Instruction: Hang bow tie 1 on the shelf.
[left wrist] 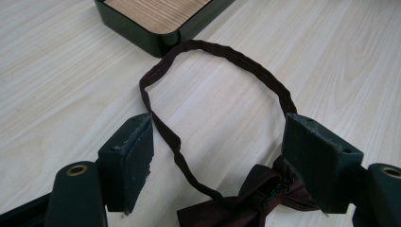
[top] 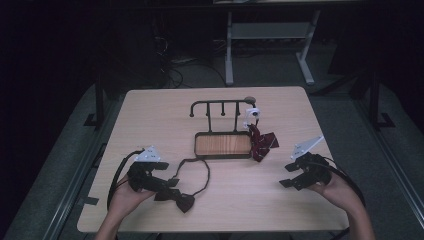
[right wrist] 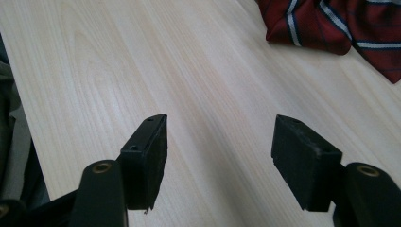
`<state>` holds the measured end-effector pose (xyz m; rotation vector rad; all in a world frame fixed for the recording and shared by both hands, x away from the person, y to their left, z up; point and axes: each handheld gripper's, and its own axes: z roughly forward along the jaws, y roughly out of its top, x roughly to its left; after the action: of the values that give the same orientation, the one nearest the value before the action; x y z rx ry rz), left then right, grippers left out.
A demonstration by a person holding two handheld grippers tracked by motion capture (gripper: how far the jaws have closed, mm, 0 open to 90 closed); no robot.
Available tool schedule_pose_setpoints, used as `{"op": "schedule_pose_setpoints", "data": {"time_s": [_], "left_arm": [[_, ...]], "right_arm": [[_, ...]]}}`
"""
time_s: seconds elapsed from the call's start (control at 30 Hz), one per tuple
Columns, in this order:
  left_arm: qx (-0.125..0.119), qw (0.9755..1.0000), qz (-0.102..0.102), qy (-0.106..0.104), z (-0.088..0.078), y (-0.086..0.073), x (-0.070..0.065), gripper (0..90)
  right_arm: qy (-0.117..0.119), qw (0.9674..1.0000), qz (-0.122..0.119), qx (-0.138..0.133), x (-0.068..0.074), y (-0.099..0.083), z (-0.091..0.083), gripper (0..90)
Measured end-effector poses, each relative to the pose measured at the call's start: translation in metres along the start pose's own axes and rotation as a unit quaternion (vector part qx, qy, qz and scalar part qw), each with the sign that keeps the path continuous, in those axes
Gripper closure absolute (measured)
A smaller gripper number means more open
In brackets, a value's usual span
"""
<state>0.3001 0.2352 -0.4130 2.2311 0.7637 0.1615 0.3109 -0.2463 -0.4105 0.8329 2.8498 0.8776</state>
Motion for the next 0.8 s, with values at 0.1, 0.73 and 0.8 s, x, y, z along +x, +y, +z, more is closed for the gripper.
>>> {"op": "schedule_pose_setpoints", "data": {"time_s": [0.1, 0.73, 0.8], "left_arm": [[0.005, 1.0, 0.002, -0.004, 0.002, 0.001, 0.0, 27.6], [0.055, 0.9982, 0.004, -0.024, 0.02, 0.015, 0.014, 34.0], [0.062, 0.9978, 0.005, -0.023, 0.023, 0.018, 0.016, 35.1]], "right_arm": [[0.0, 1.0, 0.003, -0.004, 0.001, -0.002, 0.001, 35.5], [-0.005, 0.9999, 0.007, -0.008, 0.003, -0.005, 0.0, 34.1], [-0.004, 0.9999, 0.006, -0.01, 0.003, -0.005, -0.001, 34.1]]}}
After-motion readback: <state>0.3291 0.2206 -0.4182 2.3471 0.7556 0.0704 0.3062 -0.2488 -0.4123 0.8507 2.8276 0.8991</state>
